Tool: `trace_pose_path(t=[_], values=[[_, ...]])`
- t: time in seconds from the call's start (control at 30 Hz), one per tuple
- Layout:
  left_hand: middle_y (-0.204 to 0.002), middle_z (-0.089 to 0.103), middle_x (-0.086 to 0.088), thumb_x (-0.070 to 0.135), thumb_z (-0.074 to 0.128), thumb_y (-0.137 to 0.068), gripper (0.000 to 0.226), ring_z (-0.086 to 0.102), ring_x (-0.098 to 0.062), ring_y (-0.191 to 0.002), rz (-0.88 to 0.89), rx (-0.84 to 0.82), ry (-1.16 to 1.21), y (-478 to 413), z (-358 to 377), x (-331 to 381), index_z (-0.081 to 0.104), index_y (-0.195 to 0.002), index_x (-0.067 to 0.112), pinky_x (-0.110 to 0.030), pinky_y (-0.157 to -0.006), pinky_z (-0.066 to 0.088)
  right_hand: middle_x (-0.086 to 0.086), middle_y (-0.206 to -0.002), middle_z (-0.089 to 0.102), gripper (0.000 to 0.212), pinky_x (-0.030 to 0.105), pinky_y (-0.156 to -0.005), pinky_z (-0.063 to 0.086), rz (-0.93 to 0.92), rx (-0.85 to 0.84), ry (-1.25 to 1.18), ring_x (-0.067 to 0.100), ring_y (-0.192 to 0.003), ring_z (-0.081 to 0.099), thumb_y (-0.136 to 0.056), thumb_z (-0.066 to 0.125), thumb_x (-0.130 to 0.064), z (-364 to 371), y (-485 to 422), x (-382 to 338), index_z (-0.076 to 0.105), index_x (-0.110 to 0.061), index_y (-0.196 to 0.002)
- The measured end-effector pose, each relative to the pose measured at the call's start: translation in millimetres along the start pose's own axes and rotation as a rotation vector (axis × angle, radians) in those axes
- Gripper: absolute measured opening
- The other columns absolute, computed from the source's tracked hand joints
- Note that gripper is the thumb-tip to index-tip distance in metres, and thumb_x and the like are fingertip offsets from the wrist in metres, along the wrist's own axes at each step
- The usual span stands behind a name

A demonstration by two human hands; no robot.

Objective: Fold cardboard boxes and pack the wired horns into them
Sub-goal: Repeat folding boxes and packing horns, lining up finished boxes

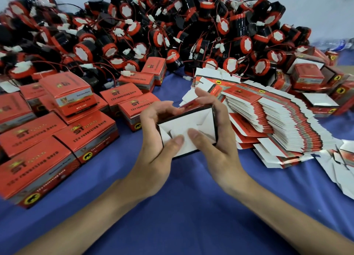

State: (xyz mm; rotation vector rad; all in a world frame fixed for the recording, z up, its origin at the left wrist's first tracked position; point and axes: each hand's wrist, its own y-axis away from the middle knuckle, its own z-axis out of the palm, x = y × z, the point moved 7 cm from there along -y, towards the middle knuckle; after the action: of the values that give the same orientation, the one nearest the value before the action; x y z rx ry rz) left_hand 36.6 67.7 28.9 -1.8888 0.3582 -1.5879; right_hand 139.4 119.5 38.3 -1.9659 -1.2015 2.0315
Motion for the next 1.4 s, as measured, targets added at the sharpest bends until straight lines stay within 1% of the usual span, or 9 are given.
trace_pose_path(t=[0.37, 0.5, 0.6, 0.67, 0.8, 0.9, 1.03, 1.23, 1.4], values=[[-0.116, 0.046, 0.002, -0.017, 0.046, -0.078, 0.050, 0.049, 0.010, -0.107, 0.019, 0.131, -0.058, 5, 3, 5, 0.033, -0.119, 0.009, -0.009, -0.089, 0.041, 0.007, -0.143, 0.040, 0.064, 0.058, -0.106, 0.034, -0.049, 0.082, -0.009, 0.031, -0.136, 0.036, -0.070, 0.050, 0.011, -3, 0, 0, 0.043, -0.026, -0.122], [-0.116, 0.050, 0.012, -0.007, 0.038, -0.092, 0.032, 0.051, 0.007, -0.106, 0.064, 0.247, -0.091, 3, -3, 8, 0.038, -0.117, 0.013, -0.013, -0.092, 0.040, -0.024, -0.133, 0.047, 0.071, 0.019, -0.097, 0.042, 0.078, 0.057, -0.223, 0.000, -0.130, 0.040, -0.074, 0.061, -0.018, 0, 2, 7, 0.030, -0.027, -0.136], [-0.110, 0.052, 0.008, -0.008, 0.032, -0.095, 0.034, 0.053, 0.005, -0.097, 0.101, 0.353, -0.114, 1, -11, 12, 0.039, -0.112, 0.020, -0.016, -0.089, 0.041, -0.041, -0.115, 0.055, 0.078, 0.014, -0.089, 0.045, 0.248, 0.114, -0.360, -0.014, -0.122, 0.044, -0.065, 0.073, -0.019, 5, 4, 22, 0.034, -0.038, -0.131], [-0.107, 0.052, 0.004, -0.006, 0.032, -0.095, 0.032, 0.054, 0.002, -0.097, 0.060, 0.366, -0.103, 2, -12, 9, 0.040, -0.110, 0.021, -0.019, -0.090, 0.042, -0.034, -0.116, 0.060, 0.080, 0.022, -0.091, 0.048, 0.393, 0.159, -0.443, -0.006, -0.124, 0.047, -0.060, 0.078, -0.014, 6, 9, 38, 0.042, -0.040, -0.127], [-0.107, 0.058, 0.003, 0.008, 0.045, -0.090, 0.024, 0.056, -0.005, -0.102, -0.105, 0.175, -0.140, -2, -4, 0, 0.051, -0.106, 0.024, -0.021, -0.089, 0.043, 0.018, -0.133, 0.056, 0.080, 0.049, -0.108, 0.040, 0.615, 0.138, -0.457, 0.031, -0.123, 0.054, -0.063, 0.077, -0.013, 7, 15, 53, 0.046, -0.009, -0.137], [-0.107, 0.064, 0.010, 0.018, 0.052, -0.087, 0.024, 0.059, -0.003, -0.102, -0.167, 0.059, -0.248, -11, -10, -2, 0.059, -0.107, 0.029, -0.018, -0.086, 0.044, 0.013, -0.121, 0.065, 0.069, 0.044, -0.104, 0.044, 0.592, 0.078, -0.431, 0.026, -0.113, 0.062, -0.068, 0.075, -0.013, 5, 10, 47, 0.051, -0.016, -0.133], [-0.081, 0.065, 0.028, 0.021, 0.053, -0.094, 0.026, 0.061, 0.006, -0.079, -0.070, 0.126, -0.413, -12, -20, 5, 0.058, -0.106, 0.043, -0.005, -0.071, 0.041, 0.002, -0.131, 0.055, 0.076, 0.030, -0.090, 0.052, 0.557, 0.210, -0.586, 0.013, -0.107, 0.065, -0.065, 0.073, -0.008, -4, 4, 46, 0.046, -0.027, -0.133], [-0.113, 0.064, 0.007, 0.008, 0.052, -0.095, 0.027, 0.061, -0.001, -0.104, 0.069, 0.303, -0.490, -2, -21, 9, 0.062, -0.119, 0.008, -0.009, -0.088, 0.046, 0.010, -0.116, 0.066, 0.057, 0.023, -0.085, 0.051, 0.664, 0.073, -0.717, 0.017, -0.100, 0.065, -0.073, 0.071, -0.012, 19, 17, 43, 0.055, -0.003, -0.127], [-0.108, 0.064, 0.002, 0.006, 0.055, -0.092, 0.029, 0.059, 0.001, -0.099, 0.101, 0.359, -0.520, 2, -21, 14, 0.055, -0.120, 0.015, -0.003, -0.084, 0.043, 0.013, -0.102, 0.068, 0.050, 0.032, -0.091, 0.052, 0.629, 0.106, -0.709, 0.021, -0.092, 0.067, -0.070, 0.073, -0.006, 17, 19, 40, 0.059, 0.006, -0.116]])
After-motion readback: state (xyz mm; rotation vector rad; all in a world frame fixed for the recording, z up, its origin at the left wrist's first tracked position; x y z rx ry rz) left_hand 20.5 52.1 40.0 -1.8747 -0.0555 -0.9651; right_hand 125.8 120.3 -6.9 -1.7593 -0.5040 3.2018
